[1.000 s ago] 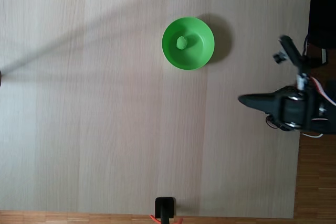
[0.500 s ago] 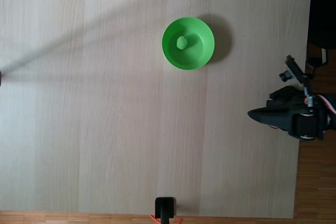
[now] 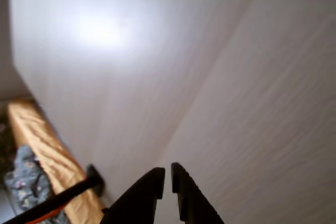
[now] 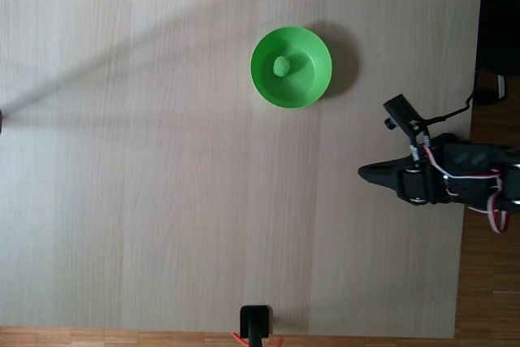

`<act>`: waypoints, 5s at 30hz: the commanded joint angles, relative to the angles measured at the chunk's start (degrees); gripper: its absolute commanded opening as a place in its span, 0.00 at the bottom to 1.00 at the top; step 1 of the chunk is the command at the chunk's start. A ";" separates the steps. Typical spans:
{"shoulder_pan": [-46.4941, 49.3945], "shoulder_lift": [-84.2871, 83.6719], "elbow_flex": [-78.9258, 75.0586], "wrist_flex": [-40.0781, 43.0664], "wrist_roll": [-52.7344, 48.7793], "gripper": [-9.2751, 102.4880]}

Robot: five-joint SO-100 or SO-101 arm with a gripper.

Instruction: Grasp a green pompom and put it in the green bowl.

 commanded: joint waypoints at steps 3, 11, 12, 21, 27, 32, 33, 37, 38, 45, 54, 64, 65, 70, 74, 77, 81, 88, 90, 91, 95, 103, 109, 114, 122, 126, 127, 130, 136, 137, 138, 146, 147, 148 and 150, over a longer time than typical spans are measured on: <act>-0.70 4.57 3.60 -1.14 0.26 0.08; -0.44 11.87 10.37 -1.05 0.35 0.08; -0.35 11.95 10.72 -1.05 0.35 0.08; -0.44 12.66 11.87 -1.14 5.01 0.08; -0.70 12.83 11.87 -1.14 13.01 0.08; -0.44 13.45 13.80 -1.23 13.27 0.08; -0.44 14.33 14.50 -1.23 13.27 0.08; -0.44 14.68 15.29 -1.23 13.27 0.08; -0.44 14.68 15.29 -1.23 13.27 0.08; -0.44 14.68 15.47 -1.23 13.27 0.08; -0.44 14.68 15.47 -1.32 13.27 0.08; -0.35 14.68 15.64 -1.32 13.27 0.08; -0.35 14.68 15.73 -1.32 13.27 0.08; -0.26 14.68 16.00 -1.32 13.27 0.08; -0.26 14.68 16.00 -1.32 13.27 0.08; -0.26 14.68 16.00 -1.32 13.27 0.08; -0.26 14.59 16.00 -1.32 13.27 0.08; -0.26 14.59 16.00 -1.32 13.27 0.08; -0.26 14.59 16.00 -1.32 13.27 0.08; -0.26 14.59 16.00 -1.32 13.27 0.08; -0.26 14.59 16.00 -1.32 13.27 0.08; -0.26 14.59 16.00 -1.32 13.27 0.08; -0.26 14.59 16.00 -1.32 13.27 0.08; -0.26 14.59 16.08 -1.32 13.27 0.08; -0.26 14.59 16.08 -1.32 13.27 0.08; -0.26 14.59 16.08 -1.32 13.27 0.08; -0.26 14.59 16.08 -1.32 13.27 0.08; -0.26 14.59 16.08 -1.32 13.27 0.08; -0.26 14.59 16.08 -1.32 13.27 0.08; -0.26 14.59 16.08 -1.32 13.27 0.08; -0.26 14.59 16.08 -1.32 13.27 0.08; -0.26 14.59 16.08 -1.32 13.27 0.08; -0.26 14.59 16.08 -1.32 13.27 0.08; -0.26 14.59 16.08 -1.32 13.27 0.08; -0.26 14.59 16.08 -1.32 13.27 0.08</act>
